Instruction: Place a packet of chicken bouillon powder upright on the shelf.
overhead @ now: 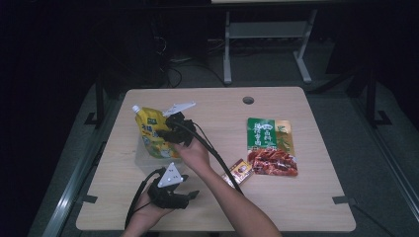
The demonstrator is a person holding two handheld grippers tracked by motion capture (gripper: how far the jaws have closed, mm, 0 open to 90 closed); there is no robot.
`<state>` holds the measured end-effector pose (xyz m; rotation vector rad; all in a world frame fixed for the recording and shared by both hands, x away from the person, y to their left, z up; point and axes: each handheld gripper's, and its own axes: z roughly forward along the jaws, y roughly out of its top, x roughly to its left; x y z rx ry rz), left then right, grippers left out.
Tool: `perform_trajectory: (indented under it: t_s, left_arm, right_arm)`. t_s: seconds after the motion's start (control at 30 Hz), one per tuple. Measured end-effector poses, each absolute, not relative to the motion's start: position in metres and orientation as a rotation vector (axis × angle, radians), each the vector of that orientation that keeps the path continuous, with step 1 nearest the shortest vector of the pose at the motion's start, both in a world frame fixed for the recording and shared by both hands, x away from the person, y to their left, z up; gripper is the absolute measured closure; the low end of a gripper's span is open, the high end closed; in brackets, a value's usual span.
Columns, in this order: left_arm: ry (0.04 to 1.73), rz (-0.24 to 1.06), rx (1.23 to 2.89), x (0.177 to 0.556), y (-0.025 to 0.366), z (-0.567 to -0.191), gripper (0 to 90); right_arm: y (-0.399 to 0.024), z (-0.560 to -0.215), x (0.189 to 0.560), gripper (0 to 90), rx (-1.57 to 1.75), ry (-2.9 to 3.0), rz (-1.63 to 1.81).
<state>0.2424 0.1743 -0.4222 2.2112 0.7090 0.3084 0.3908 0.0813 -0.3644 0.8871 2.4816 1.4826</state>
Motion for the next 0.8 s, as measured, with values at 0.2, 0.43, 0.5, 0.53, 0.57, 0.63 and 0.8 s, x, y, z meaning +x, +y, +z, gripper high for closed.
perform_trajectory:
  t_s: [0.2,0.43,0.5,0.53,0.57,0.63,0.8]
  left_arm:
    - [0.701,0.306,2.214,0.242,0.172,-0.424,36.1]
    - [0.698,0.308,2.219,0.242,0.17,-0.424,35.8]
    - [0.697,0.309,2.219,0.242,0.169,-0.424,35.6]
    - [0.692,0.312,2.221,0.242,0.169,-0.424,35.5]
    - [0.693,0.31,2.221,0.242,0.169,-0.424,35.4]
    - [0.692,0.309,2.219,0.242,0.167,-0.424,35.1]
    - [0.69,0.3,2.22,0.242,0.163,-0.425,34.6]
  right_arm:
    - [0.07,-0.361,0.391,68.1,0.909,2.487,1.487]
    - [0.056,-0.36,0.392,59.5,0.921,2.496,1.482]
    - [0.049,-0.359,0.392,55.1,0.923,2.493,1.489]
    - [0.047,-0.358,0.392,53.9,0.928,2.494,1.492]
    - [0.045,-0.358,0.391,52.9,0.925,2.493,1.492]
    - [0.042,-0.357,0.39,52.1,0.931,2.495,1.494]
    - [0.027,-0.353,0.387,47.9,0.922,2.493,1.508]
